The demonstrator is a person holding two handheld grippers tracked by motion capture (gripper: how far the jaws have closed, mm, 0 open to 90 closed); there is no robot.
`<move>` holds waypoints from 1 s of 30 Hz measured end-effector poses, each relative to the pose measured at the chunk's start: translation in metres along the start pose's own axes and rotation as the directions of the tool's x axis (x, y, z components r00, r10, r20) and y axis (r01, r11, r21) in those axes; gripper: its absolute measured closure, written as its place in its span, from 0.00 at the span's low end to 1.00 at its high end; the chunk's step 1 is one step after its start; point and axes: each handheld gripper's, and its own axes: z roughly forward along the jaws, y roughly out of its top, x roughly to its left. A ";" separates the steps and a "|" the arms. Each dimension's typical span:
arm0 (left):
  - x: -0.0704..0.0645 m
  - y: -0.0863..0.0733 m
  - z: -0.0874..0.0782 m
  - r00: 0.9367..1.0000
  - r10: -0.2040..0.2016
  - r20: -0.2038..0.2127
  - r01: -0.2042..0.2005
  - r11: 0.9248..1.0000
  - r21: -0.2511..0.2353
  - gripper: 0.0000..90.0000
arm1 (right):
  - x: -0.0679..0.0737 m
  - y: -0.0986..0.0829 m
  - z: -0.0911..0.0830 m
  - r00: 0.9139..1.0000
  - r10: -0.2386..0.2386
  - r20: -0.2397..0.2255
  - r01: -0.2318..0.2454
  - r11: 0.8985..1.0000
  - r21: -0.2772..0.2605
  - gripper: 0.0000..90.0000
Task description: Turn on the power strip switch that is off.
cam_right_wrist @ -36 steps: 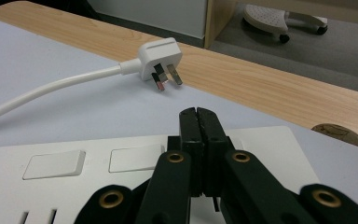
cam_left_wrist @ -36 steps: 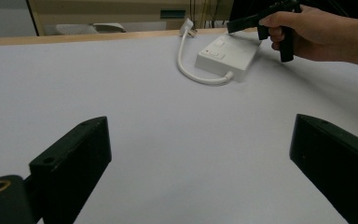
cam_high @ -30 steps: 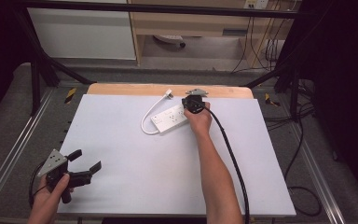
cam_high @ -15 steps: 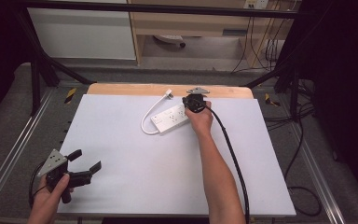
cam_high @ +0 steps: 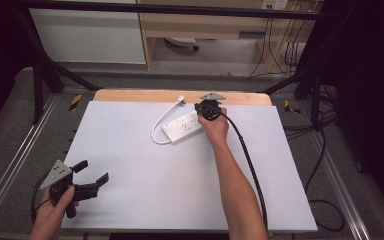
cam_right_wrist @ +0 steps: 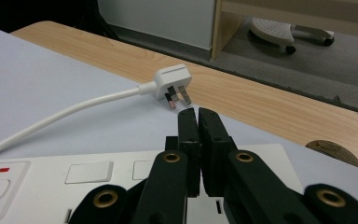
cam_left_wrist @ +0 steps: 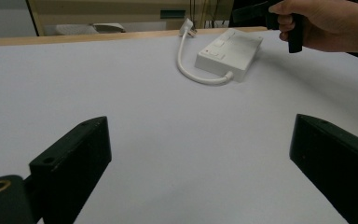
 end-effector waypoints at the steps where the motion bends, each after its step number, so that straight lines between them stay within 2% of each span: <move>1: 0.000 0.000 0.000 1.000 0.000 0.000 0.000 1.000 0.001 0.06 | 0.000 0.000 -0.001 1.000 -0.001 -0.005 0.001 1.000 -0.003 0.98; 9: 0.000 0.000 0.000 1.000 0.002 0.001 -0.002 1.000 0.004 0.06 | -0.001 0.003 -0.013 1.000 0.010 -0.019 -0.011 1.000 -0.021 0.97; 15: 0.000 0.000 0.001 1.000 0.003 0.003 -0.003 1.000 0.004 0.06 | -0.002 0.002 -0.027 0.999 0.025 -0.035 -0.026 0.999 -0.024 0.86; 19: 0.000 0.000 0.001 1.000 0.002 0.003 -0.002 1.000 0.004 0.06 | -0.002 0.003 -0.037 0.997 0.053 -0.050 -0.054 0.998 -0.019 0.71; 25: -0.001 -0.001 0.002 1.000 0.006 0.001 -0.006 1.000 0.014 0.06 | -0.003 0.005 -0.050 0.992 0.107 -0.066 -0.107 0.994 0.018 0.38; 30: -0.001 -0.001 0.001 1.000 0.004 0.001 -0.004 1.000 0.014 0.06 | -0.005 0.007 -0.062 0.990 0.118 -0.072 -0.116 0.993 0.030 0.22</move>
